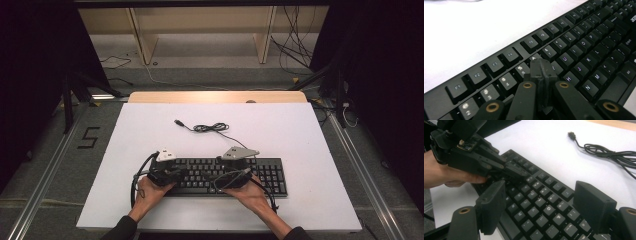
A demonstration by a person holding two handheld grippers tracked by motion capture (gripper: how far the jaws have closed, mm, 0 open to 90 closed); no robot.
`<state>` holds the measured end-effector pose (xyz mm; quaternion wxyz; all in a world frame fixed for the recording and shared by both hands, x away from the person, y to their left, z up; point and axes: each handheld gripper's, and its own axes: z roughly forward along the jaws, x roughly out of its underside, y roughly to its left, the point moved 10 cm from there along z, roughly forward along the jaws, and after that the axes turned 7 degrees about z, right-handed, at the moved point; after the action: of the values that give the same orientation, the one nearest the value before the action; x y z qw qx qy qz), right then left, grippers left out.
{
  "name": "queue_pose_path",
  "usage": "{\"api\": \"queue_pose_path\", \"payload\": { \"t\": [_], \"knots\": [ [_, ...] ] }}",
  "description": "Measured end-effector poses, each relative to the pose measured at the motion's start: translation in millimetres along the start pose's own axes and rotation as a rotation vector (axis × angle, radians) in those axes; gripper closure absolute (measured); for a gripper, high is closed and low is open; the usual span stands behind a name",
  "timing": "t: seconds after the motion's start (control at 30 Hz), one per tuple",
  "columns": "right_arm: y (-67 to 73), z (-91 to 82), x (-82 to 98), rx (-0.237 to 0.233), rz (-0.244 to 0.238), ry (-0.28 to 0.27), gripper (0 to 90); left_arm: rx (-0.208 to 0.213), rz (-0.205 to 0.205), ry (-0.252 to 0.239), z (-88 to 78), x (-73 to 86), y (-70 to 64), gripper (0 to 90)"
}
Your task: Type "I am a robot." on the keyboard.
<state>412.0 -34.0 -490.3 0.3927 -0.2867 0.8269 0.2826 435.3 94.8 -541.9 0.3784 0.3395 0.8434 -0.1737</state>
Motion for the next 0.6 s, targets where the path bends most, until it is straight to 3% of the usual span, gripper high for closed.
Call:
{"api": "queue_pose_path", "payload": {
  "t": [0.2,0.6],
  "knots": [
    [-2.3,-4.9,-2.0,-0.001,0.005,-0.017,27.2,0.015,-0.011,-0.065,-14.8,-10.4,-1.4,88.3],
    [-6.2,-14.4,-2.1,0.003,0.009,-0.042,26.8,0.043,-0.050,-0.146,-37.6,-15.4,1.9,70.8]
  ]
}}
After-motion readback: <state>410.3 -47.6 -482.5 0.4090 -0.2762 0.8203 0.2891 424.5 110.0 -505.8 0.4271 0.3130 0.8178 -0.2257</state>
